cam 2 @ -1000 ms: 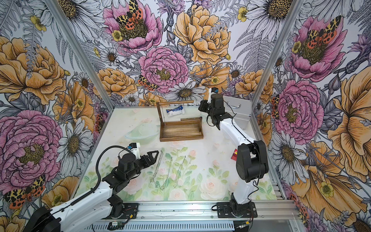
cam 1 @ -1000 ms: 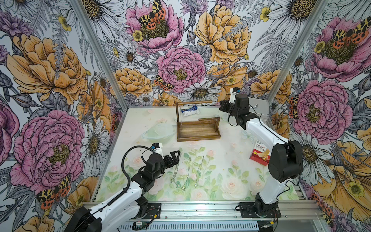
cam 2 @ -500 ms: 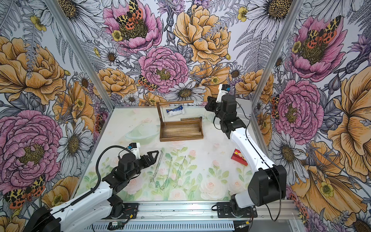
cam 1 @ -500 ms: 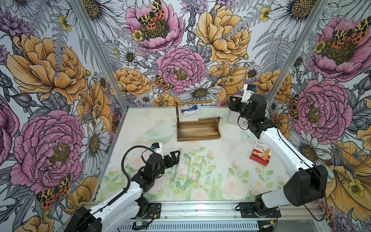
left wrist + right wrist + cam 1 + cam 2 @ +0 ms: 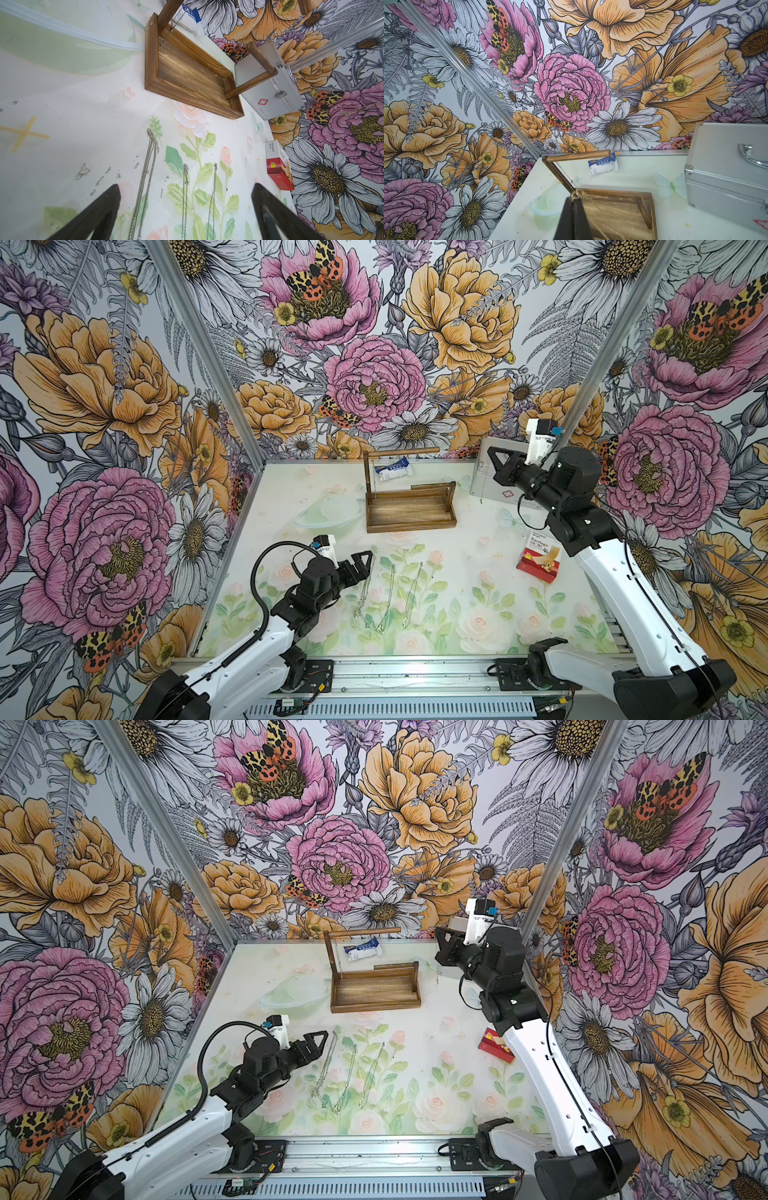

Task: Take the necklace off the jewelry display stand
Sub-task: Take off the necklace from the stand.

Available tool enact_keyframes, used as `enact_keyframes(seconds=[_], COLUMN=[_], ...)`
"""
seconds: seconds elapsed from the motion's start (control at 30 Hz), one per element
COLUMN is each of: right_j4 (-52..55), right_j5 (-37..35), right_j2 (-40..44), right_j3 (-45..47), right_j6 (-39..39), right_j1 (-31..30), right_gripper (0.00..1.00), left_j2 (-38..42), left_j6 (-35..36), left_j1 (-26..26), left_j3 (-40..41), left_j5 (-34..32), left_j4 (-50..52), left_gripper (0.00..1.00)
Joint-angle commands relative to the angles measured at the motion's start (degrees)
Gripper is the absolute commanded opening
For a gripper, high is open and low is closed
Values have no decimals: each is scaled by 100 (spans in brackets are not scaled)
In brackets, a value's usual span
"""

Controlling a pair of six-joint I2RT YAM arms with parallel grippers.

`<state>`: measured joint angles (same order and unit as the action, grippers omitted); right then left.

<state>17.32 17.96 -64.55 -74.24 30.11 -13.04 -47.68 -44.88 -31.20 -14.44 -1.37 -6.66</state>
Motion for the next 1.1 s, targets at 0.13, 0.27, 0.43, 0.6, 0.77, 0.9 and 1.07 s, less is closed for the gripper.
enact_keyframes(seconds=[0.13,0.27,0.43,0.6,0.77,0.9,1.07], right_j4=[1358,1737,1947,1977,2034,2056,2056], right_j5=[766,1061,1487,1742,1876,1913,1920], right_j2=[567,745,881,988,1049,1094,1163], right_j3=[70,176,452,866,1147,1333,1528], right_j6=[-412,-511,-549,-541,-567,-576,-554], right_j1=[-29,-54,-128,-259,-443,-608,-800], right_gripper=[0,0,0,0,0,0,0], left_j2=[219,218,-83,-769,-1288,-1654,-1935], left_j6=[130,351,772,1161,1429,1523,1667], left_j1=[33,-187,-826,-1589,-2075,-2247,-2429], left_j3=[-98,-232,-643,-1259,-1657,-1905,-2071], left_j5=[377,489,522,561,712,1022,1184], left_j4=[4,-55,-95,-120,-499,-789,-989], left_gripper=[99,99,99,99,99,99,99])
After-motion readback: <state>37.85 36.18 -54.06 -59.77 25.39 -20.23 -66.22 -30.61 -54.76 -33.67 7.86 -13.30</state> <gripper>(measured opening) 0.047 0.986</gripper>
